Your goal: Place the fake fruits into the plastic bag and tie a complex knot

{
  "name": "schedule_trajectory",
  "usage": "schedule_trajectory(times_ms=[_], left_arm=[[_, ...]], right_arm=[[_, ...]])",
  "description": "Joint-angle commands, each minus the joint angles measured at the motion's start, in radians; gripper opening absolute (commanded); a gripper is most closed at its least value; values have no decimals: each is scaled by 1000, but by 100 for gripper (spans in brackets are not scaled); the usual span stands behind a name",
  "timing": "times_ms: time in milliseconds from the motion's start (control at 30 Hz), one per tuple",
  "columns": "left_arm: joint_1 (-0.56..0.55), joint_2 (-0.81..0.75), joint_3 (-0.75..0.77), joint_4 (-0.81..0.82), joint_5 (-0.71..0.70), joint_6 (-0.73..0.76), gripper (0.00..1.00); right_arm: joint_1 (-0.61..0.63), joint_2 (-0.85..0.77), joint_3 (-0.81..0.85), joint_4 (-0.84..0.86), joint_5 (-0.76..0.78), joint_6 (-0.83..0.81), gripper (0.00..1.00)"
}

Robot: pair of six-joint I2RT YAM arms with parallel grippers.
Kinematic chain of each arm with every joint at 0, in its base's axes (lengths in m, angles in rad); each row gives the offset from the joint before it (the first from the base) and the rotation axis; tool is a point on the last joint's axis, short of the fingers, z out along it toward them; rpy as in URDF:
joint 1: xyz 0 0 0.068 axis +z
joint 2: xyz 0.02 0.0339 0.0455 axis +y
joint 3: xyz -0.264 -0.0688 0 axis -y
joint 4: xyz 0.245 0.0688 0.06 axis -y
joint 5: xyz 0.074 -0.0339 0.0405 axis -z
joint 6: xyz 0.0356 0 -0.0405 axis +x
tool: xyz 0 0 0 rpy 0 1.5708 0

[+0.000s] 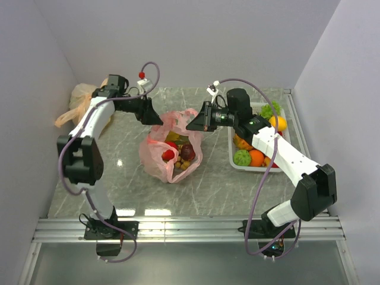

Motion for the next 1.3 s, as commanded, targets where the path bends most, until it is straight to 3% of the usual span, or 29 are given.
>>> schedule_trajectory(times_ms=[0, 67, 133, 200, 267, 400, 433, 533, 700, 800, 900, 933, 1100, 1167, 1233, 1267], left_arm=[[10, -174, -51, 124, -28, -48, 81], [8, -234, -76, 175, -11, -106, 83], [-10, -275, -102, 348, 8, -241, 87], [-35, -324, -119, 478, 4, -289, 87], [-85, -340, -107, 502, 0, -289, 84], [-170, -318, -58, 418, 3, -159, 76], [-206, -312, -47, 378, -2, -37, 73], [-256, -317, -47, 293, -45, 97, 70], [-273, -310, -53, 250, -69, 179, 66], [-288, -301, -39, 229, -98, 232, 58], [-309, -295, -39, 273, -124, 233, 40], [-317, -297, -44, 293, -127, 205, 33], [-331, -326, -127, 437, -97, 32, 22], [-335, -340, -172, 498, -54, -53, 9], [-335, -358, -206, 535, -16, -135, 0], [-335, -364, -237, 557, 21, -155, 0]], right_arm=[[9, -12, 35, -7, 53, -46, 0], [19, -18, 38, -19, 55, -104, 0], [44, -19, 41, -25, 45, -149, 0], [64, -21, 50, -33, 44, -234, 0], [85, -19, 59, -47, 41, -296, 0], [94, -10, 82, -70, 41, -341, 0], [94, -9, 85, -73, 36, -341, 0], [98, -10, 88, -72, 33, -339, 0], [99, -10, 93, -78, 33, -341, 0], [107, -10, 98, -73, 27, -331, 0], [125, -7, 107, -72, 38, -313, 0], [137, -6, 107, -70, 42, -304, 0], [165, -1, 115, -64, 91, -232, 0], [171, 4, 128, -59, 93, -203, 0], [174, 2, 142, -65, 67, -198, 10], [173, -1, 160, -94, 61, -228, 29]])
